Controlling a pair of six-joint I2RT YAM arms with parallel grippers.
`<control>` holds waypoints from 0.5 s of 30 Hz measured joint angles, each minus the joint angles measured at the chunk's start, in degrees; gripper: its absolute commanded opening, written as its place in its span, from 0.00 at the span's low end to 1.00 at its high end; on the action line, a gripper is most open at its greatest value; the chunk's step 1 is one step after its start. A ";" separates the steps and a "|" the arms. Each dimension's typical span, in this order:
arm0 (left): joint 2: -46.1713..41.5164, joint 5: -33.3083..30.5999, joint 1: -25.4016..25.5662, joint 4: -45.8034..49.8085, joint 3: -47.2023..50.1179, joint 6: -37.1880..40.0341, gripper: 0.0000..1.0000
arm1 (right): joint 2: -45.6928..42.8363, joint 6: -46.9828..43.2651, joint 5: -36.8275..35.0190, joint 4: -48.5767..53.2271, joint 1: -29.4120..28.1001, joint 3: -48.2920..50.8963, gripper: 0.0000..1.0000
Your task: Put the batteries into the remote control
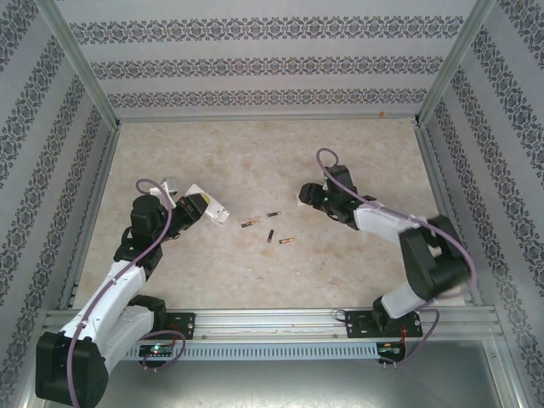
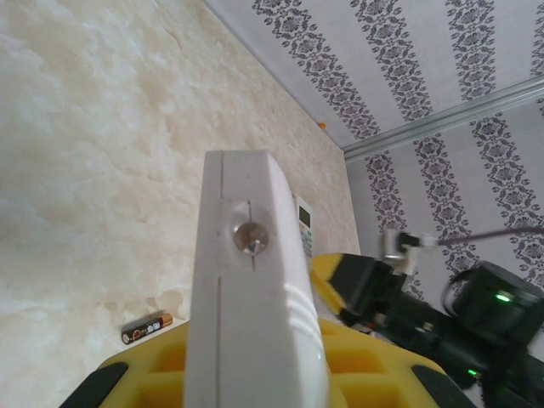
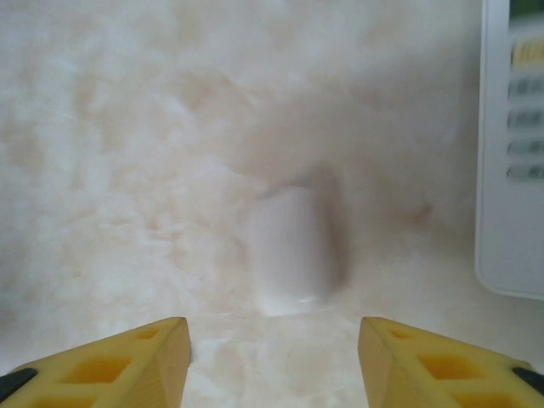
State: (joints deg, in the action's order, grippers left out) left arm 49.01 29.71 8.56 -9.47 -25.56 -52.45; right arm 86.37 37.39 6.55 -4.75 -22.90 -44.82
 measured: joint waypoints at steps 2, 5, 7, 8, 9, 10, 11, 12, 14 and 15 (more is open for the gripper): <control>1.03 0.07 1.66 -0.15 -0.57 0.00 0.00 | -6.12 -6.60 -0.74 -0.92 -2.78 0.13 0.76; 2.40 0.04 5.05 -0.57 -1.64 0.00 0.00 | -12.74 -19.61 -0.13 -4.24 -10.08 0.11 0.80; 3.04 -0.07 7.13 -1.51 -2.32 0.02 0.00 | -14.62 -28.57 2.43 -5.44 -14.86 -0.07 0.86; 3.30 -0.24 8.17 -1.84 -2.78 0.17 0.00 | -14.88 -32.81 3.87 -5.86 -17.16 -0.17 0.90; 3.45 -0.37 9.03 -2.19 -3.15 0.35 0.00 | -14.78 -36.04 4.92 -6.21 -19.08 -0.24 0.91; 3.58 -0.63 9.92 -2.64 -3.56 0.57 0.00 | -14.43 -38.51 5.88 -6.23 -20.57 -0.42 0.93; 3.67 -0.90 10.62 -3.04 -3.87 0.70 0.00 | -13.73 -40.63 6.88 -6.12 -21.90 -0.83 0.94; 3.78 -1.14 11.17 -3.48 -4.11 0.85 0.00 | -12.74 -41.92 7.67 -5.97 -22.80 -1.55 0.94; 3.89 -1.55 12.00 -4.28 -4.42 0.96 0.00 | -9.92 -43.10 8.98 -5.79 -24.13 -4.02 0.95; 3.93 -1.75 12.24 -4.57 -4.48 1.03 0.00 | -8.48 -43.34 9.60 -5.75 -24.52 -5.33 0.95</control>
State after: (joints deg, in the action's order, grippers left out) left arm 52.95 27.97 20.80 -14.04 -30.04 -51.42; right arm 77.89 -5.96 16.14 -10.50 -47.42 -50.15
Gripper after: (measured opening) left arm 0.183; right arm 0.945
